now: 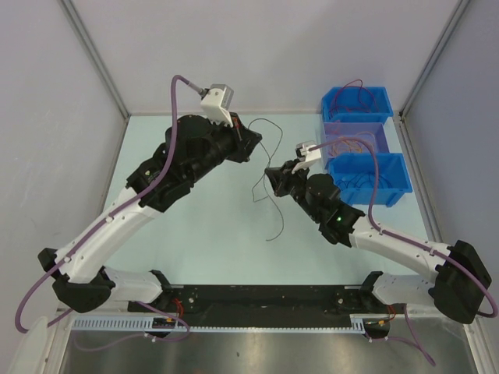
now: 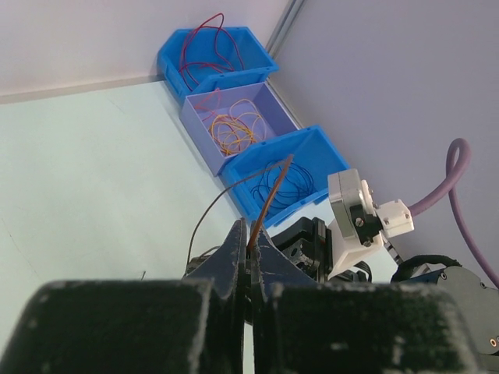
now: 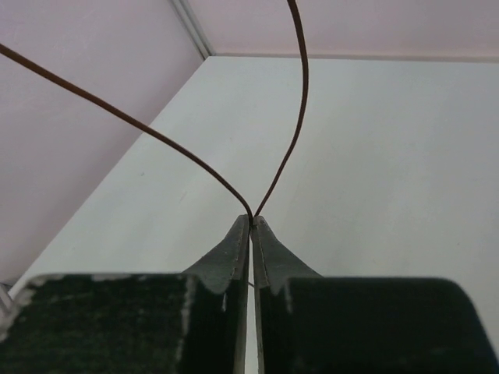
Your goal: Untangle the cables
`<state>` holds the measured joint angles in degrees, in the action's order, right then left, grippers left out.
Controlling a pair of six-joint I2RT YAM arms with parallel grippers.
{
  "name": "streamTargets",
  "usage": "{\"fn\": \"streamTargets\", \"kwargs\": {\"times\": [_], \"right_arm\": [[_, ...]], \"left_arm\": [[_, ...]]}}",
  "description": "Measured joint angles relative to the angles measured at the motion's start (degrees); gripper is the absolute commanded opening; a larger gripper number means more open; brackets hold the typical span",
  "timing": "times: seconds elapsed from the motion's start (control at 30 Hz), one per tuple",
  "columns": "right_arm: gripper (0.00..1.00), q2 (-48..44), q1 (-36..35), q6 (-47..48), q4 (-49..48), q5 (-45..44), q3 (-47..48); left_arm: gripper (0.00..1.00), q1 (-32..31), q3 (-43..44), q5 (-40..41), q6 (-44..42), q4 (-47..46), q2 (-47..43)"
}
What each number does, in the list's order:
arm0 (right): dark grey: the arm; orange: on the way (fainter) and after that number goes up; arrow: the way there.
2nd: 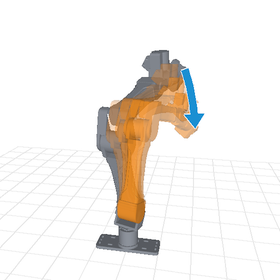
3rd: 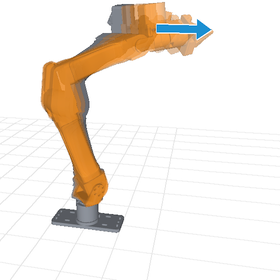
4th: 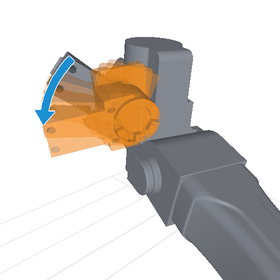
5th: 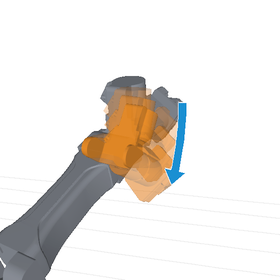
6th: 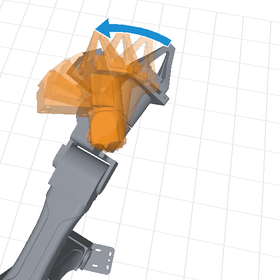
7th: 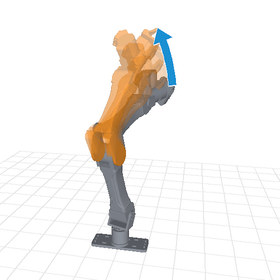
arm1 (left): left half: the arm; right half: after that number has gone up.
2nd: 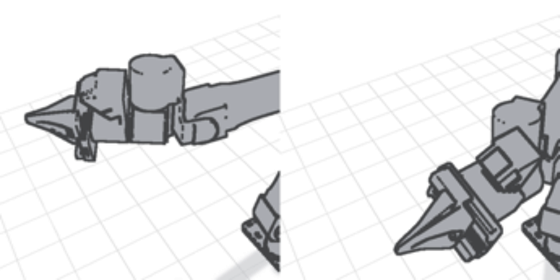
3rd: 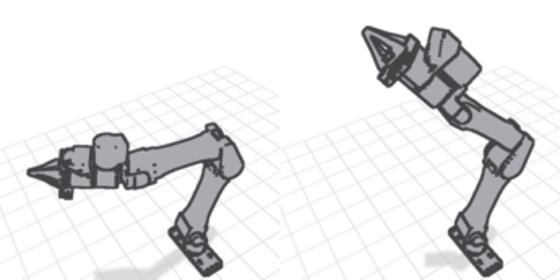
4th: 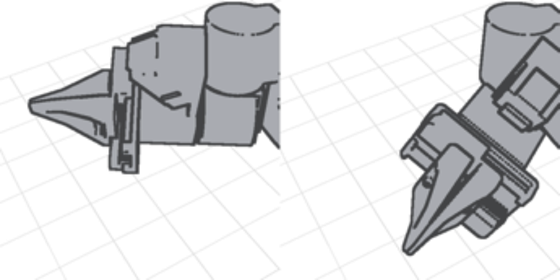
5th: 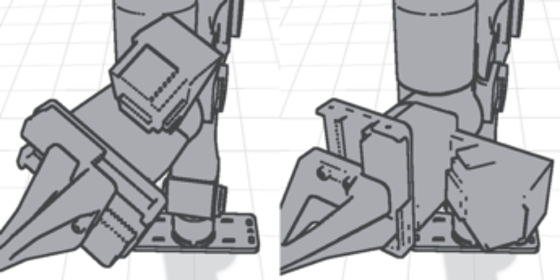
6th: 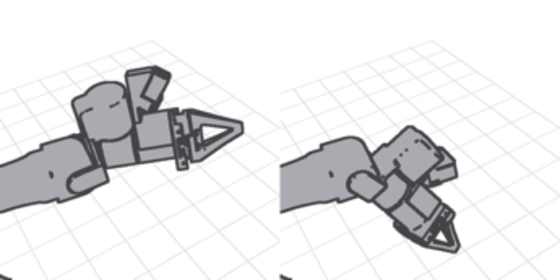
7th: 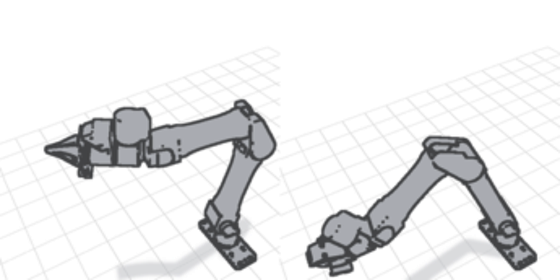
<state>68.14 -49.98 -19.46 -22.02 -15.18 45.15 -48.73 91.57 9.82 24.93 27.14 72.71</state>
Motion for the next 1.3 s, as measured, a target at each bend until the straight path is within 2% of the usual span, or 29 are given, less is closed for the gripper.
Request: {"fn": "streamTargets", "kwargs": {"times": [0.5, 0.9, 0.93, 0.97, 1.03, 1.07, 1.1, 1.17, 1.3], "right_arm": [[0.0, -2.08, 0.35, -0.04, 1.64, 0.02, -0.02], [0.0, -19.71, 0.35, -1.51, 9.33, 0.46, -0.04], [0.02, -20.44, 0.44, -1.51, 9.79, 0.59, -0.04], [0.14, -20.68, 0.66, -1.51, 10.25, 0.85, -0.04], [0.27, -20.0, 1.25, -1.86, 11.13, 1.77, -0.02], [0.4, -19.26, 1.53, -2.16, 11.45, 2.34, -0.02], [0.48, -18.1, 1.73, -2.43, 11.58, 2.86, -0.02], [0.57, -15.21, 1.92, -2.99, 11.54, 3.61, -0.02], [0.65, -8.37, 1.88, -2.99, 11.06, 4.85, -0.04]], "left_arm": [[0.0, 0.55, 0.07, 0.28, -0.63, 0.0, 0.07], [0.0, 5.05, -0.52, -0.09, -0.87, -0.22, 0.04], [0.0, 5.09, -0.76, -0.46, -0.81, -0.39, 0.04], [0.0, 5.11, -0.92, -1.01, -0.76, -0.42, 0.07], [0.0, 5.11, -1.05, -1.79, -0.52, -0.55, 0.07], [0.0, 5.11, -1.05, -2.32, -0.46, -0.79, 0.07], [0.0, 5.11, -1.05, -2.84, -0.42, -1.18, 0.07], [0.0, 5.11, -1.05, -3.56, -0.37, -1.53, 0.07], [0.0, 5.14, -1.05, -5.03, 0.02, -2.08, 0.04]]}}
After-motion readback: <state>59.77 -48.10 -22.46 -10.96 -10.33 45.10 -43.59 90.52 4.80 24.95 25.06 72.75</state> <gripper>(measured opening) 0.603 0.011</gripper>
